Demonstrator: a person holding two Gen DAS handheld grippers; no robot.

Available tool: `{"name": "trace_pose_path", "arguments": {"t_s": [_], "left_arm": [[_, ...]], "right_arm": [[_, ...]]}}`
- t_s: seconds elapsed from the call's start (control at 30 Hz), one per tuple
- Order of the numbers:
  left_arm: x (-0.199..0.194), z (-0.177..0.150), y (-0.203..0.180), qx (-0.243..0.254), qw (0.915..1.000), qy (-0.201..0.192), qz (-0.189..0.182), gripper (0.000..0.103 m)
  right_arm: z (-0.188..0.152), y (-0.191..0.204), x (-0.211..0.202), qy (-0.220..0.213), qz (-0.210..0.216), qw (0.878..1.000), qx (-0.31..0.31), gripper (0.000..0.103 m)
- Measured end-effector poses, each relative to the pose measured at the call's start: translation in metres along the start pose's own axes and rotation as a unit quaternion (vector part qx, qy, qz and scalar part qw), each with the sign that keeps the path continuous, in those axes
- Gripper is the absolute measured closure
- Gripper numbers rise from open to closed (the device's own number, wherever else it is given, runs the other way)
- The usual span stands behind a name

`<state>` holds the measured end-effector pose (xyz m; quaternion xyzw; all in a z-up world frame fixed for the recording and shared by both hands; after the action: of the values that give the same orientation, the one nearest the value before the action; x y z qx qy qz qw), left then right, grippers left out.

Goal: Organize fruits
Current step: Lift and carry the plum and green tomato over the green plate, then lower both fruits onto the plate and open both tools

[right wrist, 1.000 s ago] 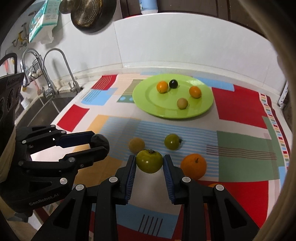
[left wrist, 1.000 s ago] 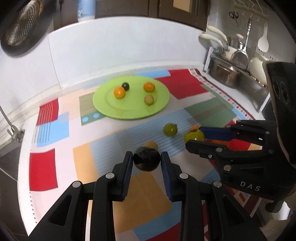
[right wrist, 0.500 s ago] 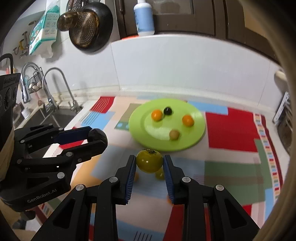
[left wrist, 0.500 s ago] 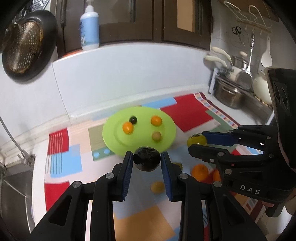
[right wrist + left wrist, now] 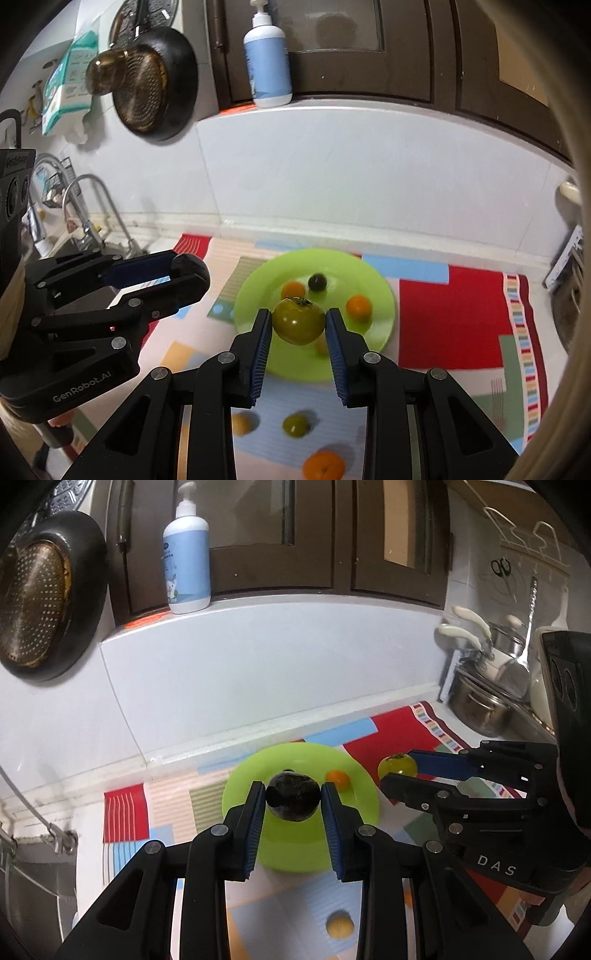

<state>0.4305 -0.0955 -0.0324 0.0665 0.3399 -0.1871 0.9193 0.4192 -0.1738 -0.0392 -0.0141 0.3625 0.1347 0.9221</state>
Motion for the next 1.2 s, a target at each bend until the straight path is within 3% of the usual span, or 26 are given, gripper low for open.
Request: {"name": "trace_pose_path", "arguments": {"t_s": [0.5, 0.9, 1.2], "left_arm": [[0.082, 0.011, 0.026, -0.01, 0.999, 0.044, 0.004, 0.072], [0.144, 0.004, 0.033, -0.025, 0.9963, 0.082, -0.008, 0.072], [0.169, -0.001, 0.033, -0.027, 0.9949, 0.096, -0.016, 0.072]], "right_arm": [[0.029, -0.032, 0.076, 0.034, -0.001, 0.999, 0.007, 0.072], [0.029, -0.053, 0.143, 0.072, 0.003, 0.997, 0.018, 0.072], [0.026, -0.06, 0.171, 0.091, 0.007, 0.996, 0.021, 0.072]]}}
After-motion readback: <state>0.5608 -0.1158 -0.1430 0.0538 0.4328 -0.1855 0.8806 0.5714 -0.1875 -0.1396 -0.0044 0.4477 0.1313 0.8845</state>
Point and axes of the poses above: each gripper's, at about its wrist camera, not at the fingertips, and x roughly the way its jaws point, y to its left, z to its top, the point moved 8 cm from there along x, roughly the way its jaws point, and after that the axes turned 2 degrees about y, right-handed, at the moved point
